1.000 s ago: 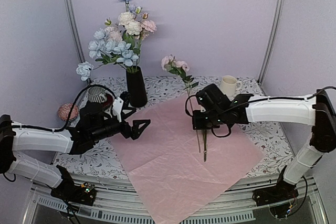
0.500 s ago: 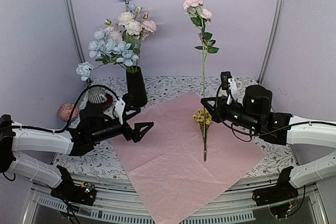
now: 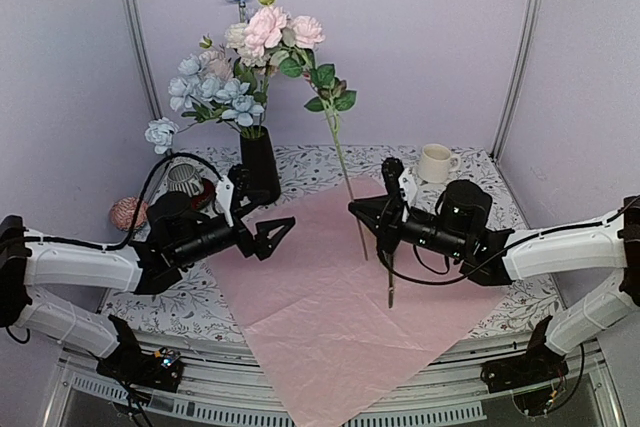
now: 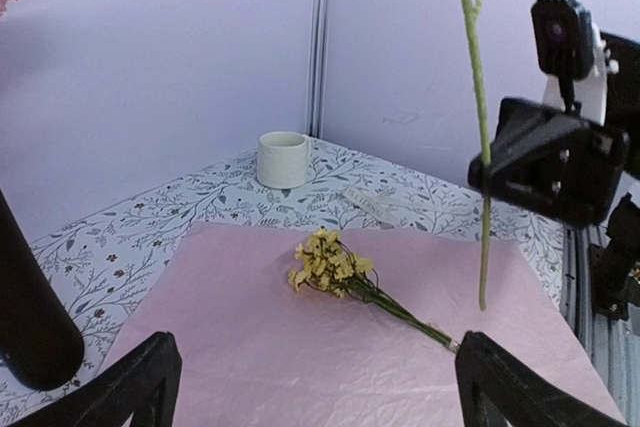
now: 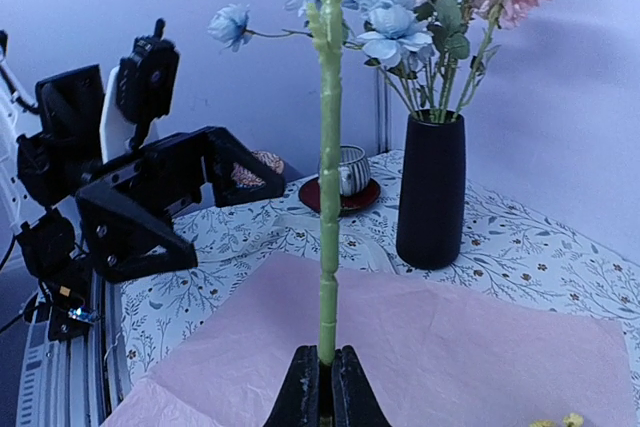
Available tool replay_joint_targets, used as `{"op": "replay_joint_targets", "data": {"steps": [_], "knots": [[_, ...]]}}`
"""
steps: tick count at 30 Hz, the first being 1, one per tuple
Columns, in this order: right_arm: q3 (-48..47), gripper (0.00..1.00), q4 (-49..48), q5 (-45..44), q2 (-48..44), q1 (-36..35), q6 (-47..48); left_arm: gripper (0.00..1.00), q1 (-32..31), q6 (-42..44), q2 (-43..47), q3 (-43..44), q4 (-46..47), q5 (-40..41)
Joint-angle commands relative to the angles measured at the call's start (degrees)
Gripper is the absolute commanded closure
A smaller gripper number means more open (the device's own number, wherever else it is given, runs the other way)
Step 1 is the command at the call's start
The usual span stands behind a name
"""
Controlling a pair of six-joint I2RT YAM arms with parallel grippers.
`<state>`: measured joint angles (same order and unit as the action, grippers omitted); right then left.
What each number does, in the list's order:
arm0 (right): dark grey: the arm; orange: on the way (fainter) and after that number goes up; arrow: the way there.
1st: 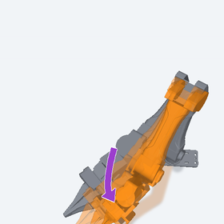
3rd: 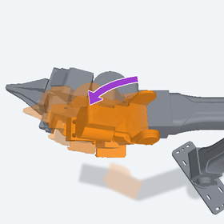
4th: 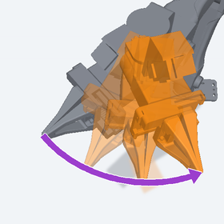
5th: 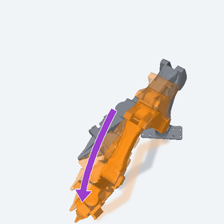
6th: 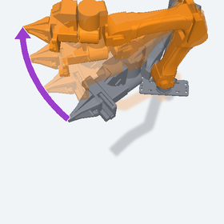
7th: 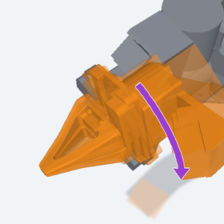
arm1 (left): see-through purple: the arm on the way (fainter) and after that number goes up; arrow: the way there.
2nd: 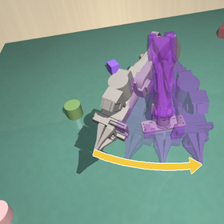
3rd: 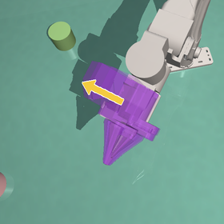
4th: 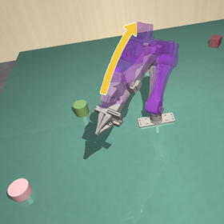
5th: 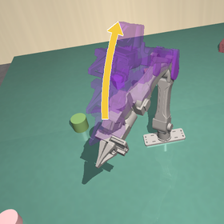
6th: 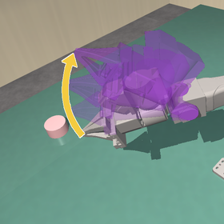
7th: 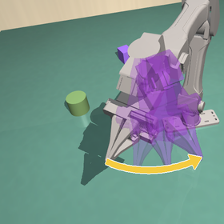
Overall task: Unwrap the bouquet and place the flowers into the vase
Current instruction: Pass from the right arm to the left
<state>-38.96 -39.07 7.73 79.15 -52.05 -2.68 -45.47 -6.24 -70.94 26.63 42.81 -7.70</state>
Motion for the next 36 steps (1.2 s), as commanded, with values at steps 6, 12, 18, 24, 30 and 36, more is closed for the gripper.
{"op": "replay_joint_targets", "data": {"steps": [6, 12, 18, 24, 30, 36], "knots": [[15.1, 0.97, -39.9, 7.0, 7.3, -0.5, 5.6, 0.02, 2.7, -5.9, -7.1, 4.3, 11.1, -5.0], [21.2, 0.98, -57.9, 6.1, 16.1, -0.4, 7.3, 0.02, 2.8, -7.5, -10.5, -1.1, 23.2, -7.4], [20.6, 0.98, -64.8, 10.2, 22.8, -0.4, 5.0, 0.02, 2.6, -9.0, -12.2, -2.3, 25.2, -13.6], [19.4, 0.98, -65.6, 11.0, 26.2, -0.6, 3.7, 0.02, 2.2, -7.9, -13.7, -2.5, 25.5, -12.2], [17.6, 0.98, -65.9, 12.1, 29.6, -1.1, 0.7, 0.02, 2.1, -8.4, -14.9, -1.8, 25.9, -14.4], [16.6, 0.98, -65.8, 10.7, 30.9, -3.2, 2.0, 0.03, 2.0, -9.2, -16.2, -1.9, 29.6, -18.8]]}}
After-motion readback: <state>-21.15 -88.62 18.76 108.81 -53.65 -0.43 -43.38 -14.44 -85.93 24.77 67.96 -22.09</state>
